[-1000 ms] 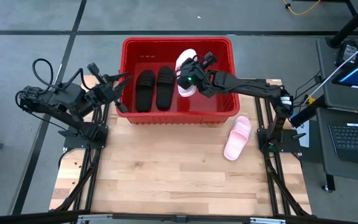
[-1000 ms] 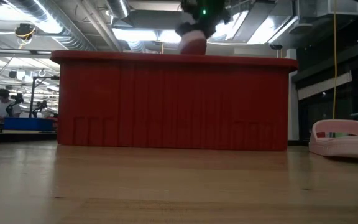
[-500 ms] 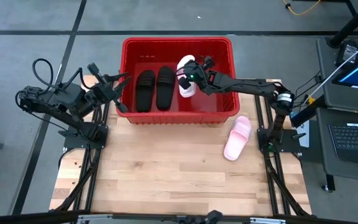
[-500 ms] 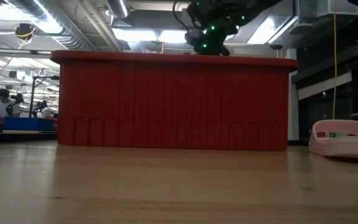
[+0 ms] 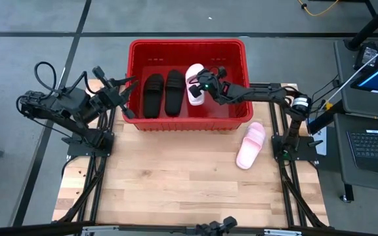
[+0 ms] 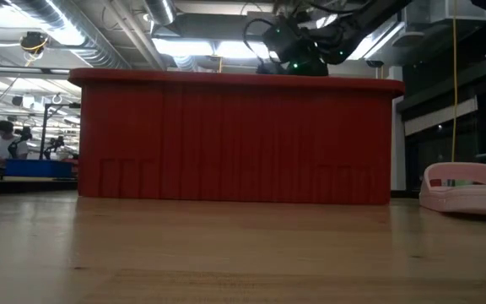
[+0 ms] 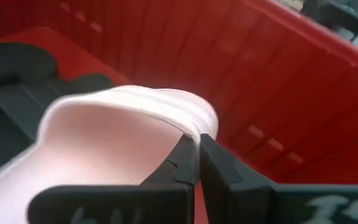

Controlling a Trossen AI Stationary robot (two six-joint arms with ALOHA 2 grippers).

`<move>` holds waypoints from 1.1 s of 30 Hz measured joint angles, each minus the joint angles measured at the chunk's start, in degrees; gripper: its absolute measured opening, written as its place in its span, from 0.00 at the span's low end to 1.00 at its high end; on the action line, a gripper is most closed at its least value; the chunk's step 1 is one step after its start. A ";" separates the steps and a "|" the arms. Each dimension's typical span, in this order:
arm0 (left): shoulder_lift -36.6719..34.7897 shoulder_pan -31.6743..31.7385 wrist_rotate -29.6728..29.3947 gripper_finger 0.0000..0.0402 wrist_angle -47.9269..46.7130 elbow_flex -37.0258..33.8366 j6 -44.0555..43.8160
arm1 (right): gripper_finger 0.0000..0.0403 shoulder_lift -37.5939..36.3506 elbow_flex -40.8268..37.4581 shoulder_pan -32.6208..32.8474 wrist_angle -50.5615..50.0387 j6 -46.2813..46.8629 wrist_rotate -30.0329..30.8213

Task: Pick and place slides into bin
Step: Put the left pink slide into the red container

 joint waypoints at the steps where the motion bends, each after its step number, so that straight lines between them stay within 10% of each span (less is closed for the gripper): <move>1: 0.00 0.00 0.00 0.15 0.00 0.00 -0.04 | 0.03 0.00 -0.37 -0.39 0.03 0.86 -0.03; 33: 0.48 0.00 0.04 0.15 0.02 -0.04 -3.45 | 0.03 1.19 -9.55 -5.97 14.87 5.46 -7.54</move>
